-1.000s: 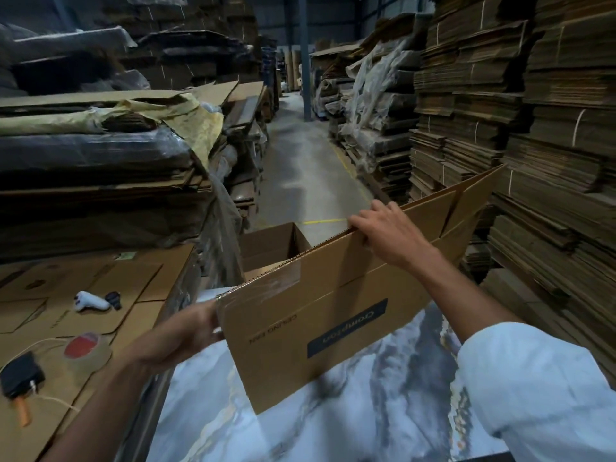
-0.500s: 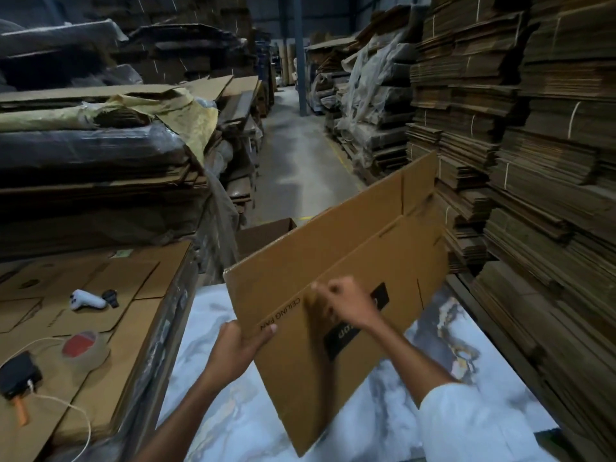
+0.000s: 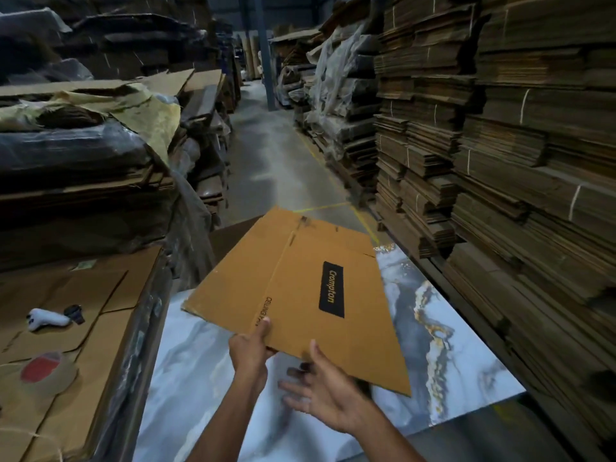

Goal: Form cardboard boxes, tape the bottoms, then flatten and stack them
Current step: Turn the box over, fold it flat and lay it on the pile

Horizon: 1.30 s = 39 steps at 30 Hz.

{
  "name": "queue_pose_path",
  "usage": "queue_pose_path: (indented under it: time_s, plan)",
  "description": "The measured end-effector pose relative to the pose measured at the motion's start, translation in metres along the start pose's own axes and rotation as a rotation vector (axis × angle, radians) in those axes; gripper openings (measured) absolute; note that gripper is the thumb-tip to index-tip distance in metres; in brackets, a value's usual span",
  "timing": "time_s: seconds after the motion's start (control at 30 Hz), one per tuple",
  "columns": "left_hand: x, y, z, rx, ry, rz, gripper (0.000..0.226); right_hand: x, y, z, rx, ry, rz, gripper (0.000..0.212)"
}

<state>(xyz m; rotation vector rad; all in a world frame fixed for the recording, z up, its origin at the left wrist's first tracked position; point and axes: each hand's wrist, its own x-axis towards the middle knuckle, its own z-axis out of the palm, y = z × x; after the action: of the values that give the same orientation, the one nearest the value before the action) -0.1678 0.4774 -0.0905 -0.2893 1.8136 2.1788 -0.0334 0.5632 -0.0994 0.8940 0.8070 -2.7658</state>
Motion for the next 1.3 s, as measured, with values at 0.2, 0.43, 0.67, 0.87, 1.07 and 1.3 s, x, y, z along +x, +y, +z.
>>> queue_pose_path:
  time_s: [0.2,0.43,0.67,0.87,1.07,1.3]
  plan:
    - [-0.035,-0.022,-0.009,-0.240,0.113,-0.121,0.031,0.002,-0.010,-0.023,0.317,0.244,-0.433,0.052]
    - [-0.041,-0.020,-0.044,-0.356,0.017,-0.268,0.021,-0.005,-0.017,-0.034,0.186,0.362,-0.535,0.036]
    - [-0.030,-0.010,-0.078,-0.206,-0.202,-0.282,0.016,-0.012,-0.015,-0.037,0.107,0.326,-0.597,0.039]
    - [-0.050,0.019,-0.075,-0.204,-0.228,-0.162,0.012,-0.025,-0.028,-0.021,0.081,0.277,-0.674,0.029]
    - [-0.082,0.050,-0.075,-0.277,-0.120,-0.031,0.014,-0.041,-0.042,-0.002,0.080,0.205,-0.642,0.027]
    - [-0.162,0.076,-0.125,-0.462,0.082,0.122,0.013,-0.079,-0.033,0.057,-0.070,-0.066,-0.566,0.038]
